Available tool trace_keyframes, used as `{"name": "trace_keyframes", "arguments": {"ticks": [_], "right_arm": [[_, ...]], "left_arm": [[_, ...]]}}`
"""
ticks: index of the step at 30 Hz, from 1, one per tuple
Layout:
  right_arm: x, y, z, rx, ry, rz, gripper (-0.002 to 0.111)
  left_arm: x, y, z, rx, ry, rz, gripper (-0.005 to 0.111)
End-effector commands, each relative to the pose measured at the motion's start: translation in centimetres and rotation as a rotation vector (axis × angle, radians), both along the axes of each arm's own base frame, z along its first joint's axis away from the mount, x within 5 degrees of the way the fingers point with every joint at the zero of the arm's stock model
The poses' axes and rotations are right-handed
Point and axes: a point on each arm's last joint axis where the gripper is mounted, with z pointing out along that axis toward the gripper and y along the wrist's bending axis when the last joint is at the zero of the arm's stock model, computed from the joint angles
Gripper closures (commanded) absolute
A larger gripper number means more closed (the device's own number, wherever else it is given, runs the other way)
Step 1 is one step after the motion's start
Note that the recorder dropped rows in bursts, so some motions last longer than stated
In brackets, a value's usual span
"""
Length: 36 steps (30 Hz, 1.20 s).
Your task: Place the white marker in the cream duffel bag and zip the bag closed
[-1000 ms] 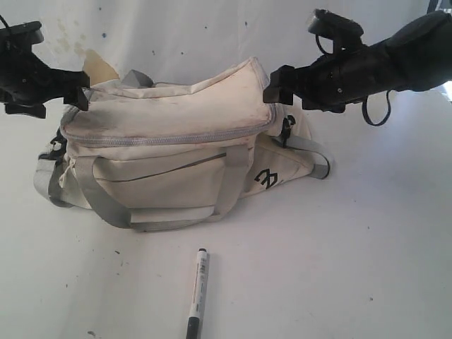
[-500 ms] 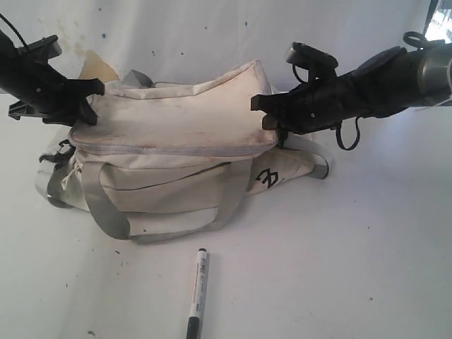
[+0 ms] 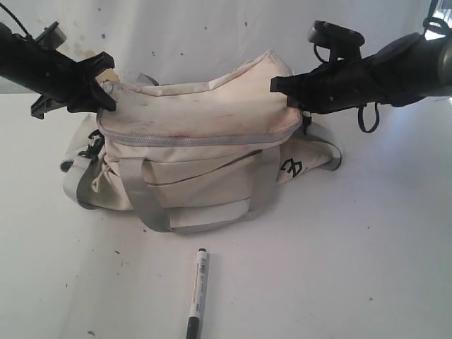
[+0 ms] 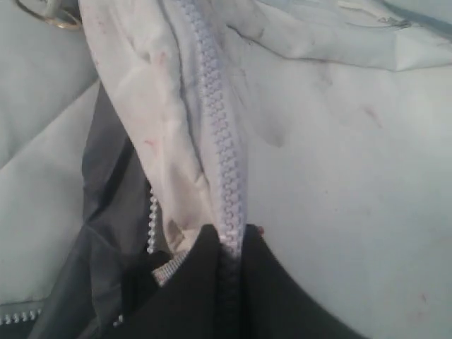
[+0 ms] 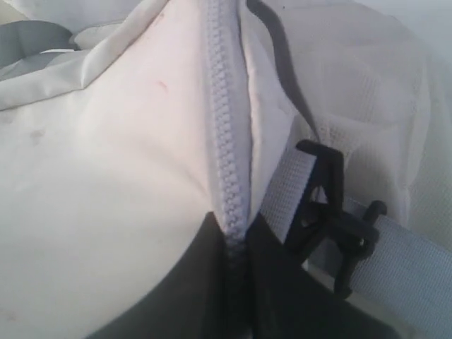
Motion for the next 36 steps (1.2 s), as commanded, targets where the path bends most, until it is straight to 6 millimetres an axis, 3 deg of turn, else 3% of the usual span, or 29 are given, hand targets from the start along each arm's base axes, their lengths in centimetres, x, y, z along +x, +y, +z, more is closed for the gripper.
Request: {"name": "trace_keyframes", "arguments": {"ticks": [1,3,5,8,11,13,15,23,29,36], "right_arm": [[0.2,-1.9,0.6,-0.012,-0.008,-0.013,0.108],[0.1,-1.8,0.6,-0.007,0.003,0.002,0.108],[0.0,-1.6,0.5,0.001,0.019,0.023,0.108],[-0.2,-1.5,0.4,0.005,0.035,0.047,0.106],[-0.3,-1.4,0.6,0.01,0.038,0.057,0.083],[-0.5,-1.4,1.1,0.015,0.031,0.066,0.067],[-0.7,-1.4,1.9,0.014,0.011,0.064,0.058],[-1.3,-1.2,2.9,0.04,0.025,0.086,0.058],[-1.3,-1.2,2.8,0.038,0.031,0.093,0.058],[-1.4,-1.3,2.7,0.004,0.029,0.11,0.058]], "left_arm": [[-0.5,-0.4,0.6,-0.04,0.041,-0.018,0.106],[-0.4,-0.2,0.5,-0.001,0.018,-0.031,0.105],[-0.4,0.2,0.3,0.063,0.003,-0.049,0.096],[-0.4,0.8,-0.1,0.172,-0.013,-0.077,0.063],[0.1,1.1,0.0,0.206,-0.082,-0.066,0.027],[0.6,1.4,0.2,0.223,-0.134,-0.037,0.015],[0.9,1.8,0.3,0.181,-0.119,0.051,0.015],[2.3,3.8,0.7,-0.01,-0.106,0.29,0.04],[3.8,4.1,-0.4,-0.274,0.01,0.341,0.04],[5.2,3.9,-3.1,-0.408,0.069,0.425,0.04]]}}
